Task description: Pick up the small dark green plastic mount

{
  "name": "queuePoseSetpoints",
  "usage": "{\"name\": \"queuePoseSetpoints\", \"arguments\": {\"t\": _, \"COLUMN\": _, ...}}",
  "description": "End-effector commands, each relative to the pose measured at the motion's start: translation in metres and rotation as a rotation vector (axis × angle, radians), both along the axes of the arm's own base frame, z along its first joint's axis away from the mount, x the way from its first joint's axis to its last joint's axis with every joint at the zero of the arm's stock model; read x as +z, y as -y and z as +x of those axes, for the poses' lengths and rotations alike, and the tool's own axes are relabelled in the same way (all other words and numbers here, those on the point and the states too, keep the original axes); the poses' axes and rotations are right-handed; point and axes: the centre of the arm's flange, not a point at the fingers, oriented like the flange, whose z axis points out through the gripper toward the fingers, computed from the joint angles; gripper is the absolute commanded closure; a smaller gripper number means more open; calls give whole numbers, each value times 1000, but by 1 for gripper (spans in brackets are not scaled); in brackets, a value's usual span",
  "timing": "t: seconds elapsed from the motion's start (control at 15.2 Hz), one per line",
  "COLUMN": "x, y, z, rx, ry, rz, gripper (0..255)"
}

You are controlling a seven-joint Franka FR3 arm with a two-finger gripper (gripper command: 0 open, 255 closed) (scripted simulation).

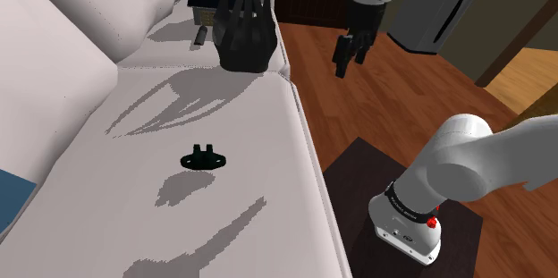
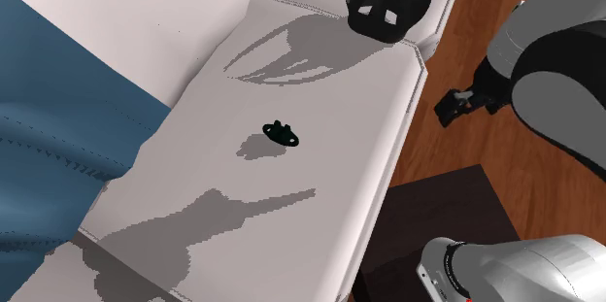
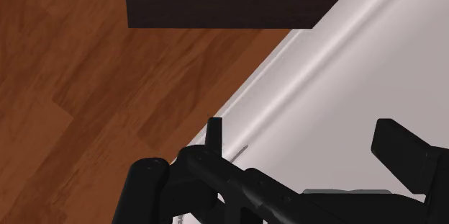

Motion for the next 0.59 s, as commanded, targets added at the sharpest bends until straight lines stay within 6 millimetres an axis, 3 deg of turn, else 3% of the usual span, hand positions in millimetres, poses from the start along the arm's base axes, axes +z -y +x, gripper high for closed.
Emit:
{"name": "queuePoseSetpoints", "arguments": {"t": 0.0, "x": -14, "y": -22, "z": 10, "rx": 5, "ry": 6, "rz": 6, "gripper": 0}}
{"name": "queuePoseSetpoints", "arguments": {"t": 0.53, "x": -57, "y": -108, "z": 44, "rx": 29, "ry": 26, "rz": 28, "gripper": 0}}
